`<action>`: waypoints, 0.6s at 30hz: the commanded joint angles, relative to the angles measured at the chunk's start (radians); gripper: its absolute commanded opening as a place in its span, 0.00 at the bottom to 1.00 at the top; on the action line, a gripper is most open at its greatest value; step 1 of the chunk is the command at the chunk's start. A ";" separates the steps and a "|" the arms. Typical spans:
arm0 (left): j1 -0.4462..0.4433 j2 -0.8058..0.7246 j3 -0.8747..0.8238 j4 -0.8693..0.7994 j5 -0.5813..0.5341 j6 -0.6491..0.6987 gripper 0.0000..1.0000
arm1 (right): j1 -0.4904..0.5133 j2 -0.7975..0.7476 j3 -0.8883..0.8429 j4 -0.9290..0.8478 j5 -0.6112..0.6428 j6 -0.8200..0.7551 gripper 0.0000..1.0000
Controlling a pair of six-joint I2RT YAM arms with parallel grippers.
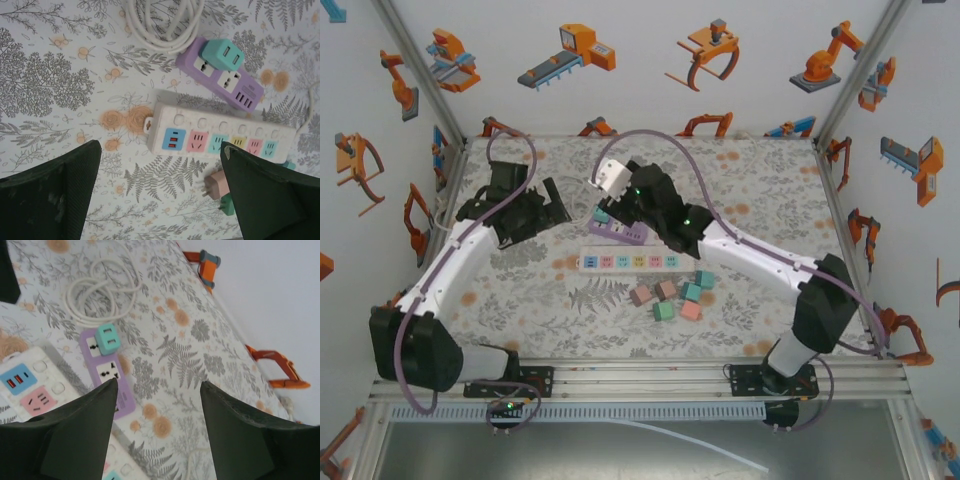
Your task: Pull the plug off the socket
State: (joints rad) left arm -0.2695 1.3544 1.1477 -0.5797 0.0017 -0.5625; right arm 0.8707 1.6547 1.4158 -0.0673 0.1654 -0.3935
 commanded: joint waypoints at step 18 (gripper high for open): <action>0.078 0.371 0.182 -0.003 0.225 -0.018 0.93 | -0.148 0.647 0.822 -0.588 -0.438 0.123 0.66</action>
State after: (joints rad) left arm -0.1955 1.6947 1.3067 -0.5762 0.1806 -0.5781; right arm 0.7231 2.2715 2.1818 -0.5972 -0.2180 -0.2836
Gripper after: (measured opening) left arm 0.929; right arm 0.654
